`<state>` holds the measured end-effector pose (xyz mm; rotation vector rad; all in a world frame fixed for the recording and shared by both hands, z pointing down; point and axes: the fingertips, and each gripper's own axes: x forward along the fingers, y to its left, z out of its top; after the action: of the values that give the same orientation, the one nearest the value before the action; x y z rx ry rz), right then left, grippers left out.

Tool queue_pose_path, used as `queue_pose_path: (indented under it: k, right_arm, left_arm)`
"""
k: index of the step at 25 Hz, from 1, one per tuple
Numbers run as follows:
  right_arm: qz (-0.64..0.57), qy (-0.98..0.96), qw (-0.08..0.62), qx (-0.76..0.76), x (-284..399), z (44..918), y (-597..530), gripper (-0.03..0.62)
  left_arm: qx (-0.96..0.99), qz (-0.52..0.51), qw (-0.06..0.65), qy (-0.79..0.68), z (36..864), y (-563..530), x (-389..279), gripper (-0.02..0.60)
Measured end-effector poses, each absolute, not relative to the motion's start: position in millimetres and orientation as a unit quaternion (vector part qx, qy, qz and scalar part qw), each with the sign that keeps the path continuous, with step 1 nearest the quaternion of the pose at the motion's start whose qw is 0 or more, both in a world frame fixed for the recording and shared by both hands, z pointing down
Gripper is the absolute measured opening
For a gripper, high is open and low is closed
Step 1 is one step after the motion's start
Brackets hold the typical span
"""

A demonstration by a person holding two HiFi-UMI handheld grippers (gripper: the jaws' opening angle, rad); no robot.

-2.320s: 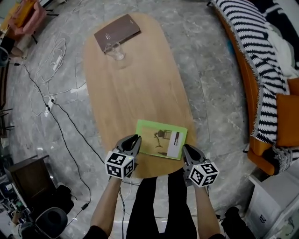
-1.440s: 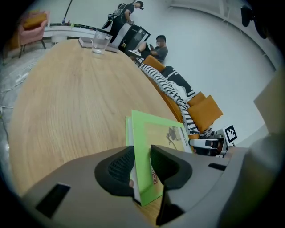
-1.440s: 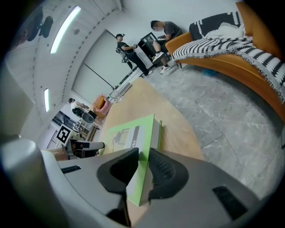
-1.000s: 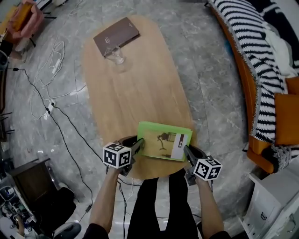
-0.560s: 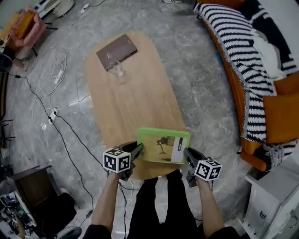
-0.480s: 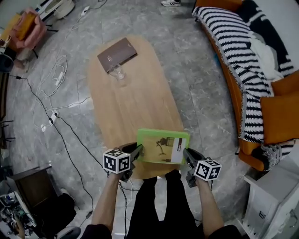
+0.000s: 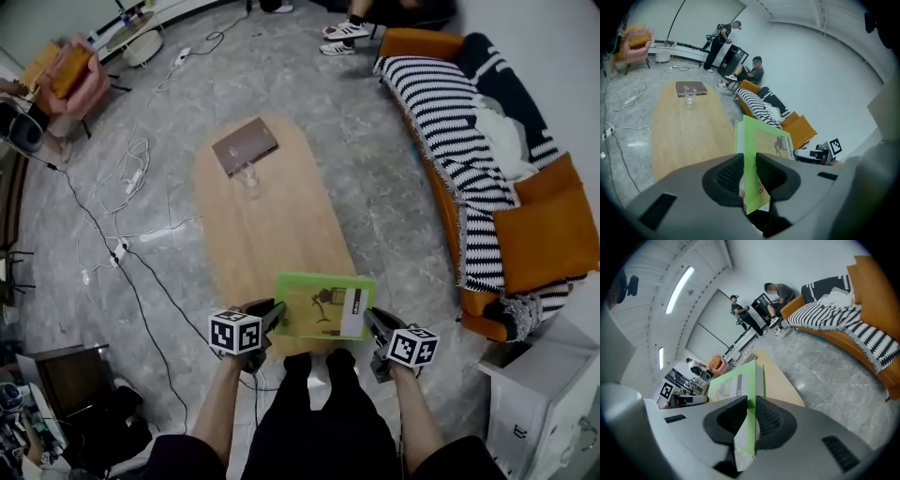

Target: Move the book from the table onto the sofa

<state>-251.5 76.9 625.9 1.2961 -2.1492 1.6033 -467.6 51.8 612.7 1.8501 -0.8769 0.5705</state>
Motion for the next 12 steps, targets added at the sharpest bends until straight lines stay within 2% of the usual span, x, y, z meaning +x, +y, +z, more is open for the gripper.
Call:
queue_pose_path:
  k: [12]
  right_arm:
    - [0.514,-0.728,0.057,0.450,-256.5,565.1,112.0,0.067]
  left_arm:
    - [0.761,0.209,0.497,-0.363,563.2,90.6,-475.7,0.094]
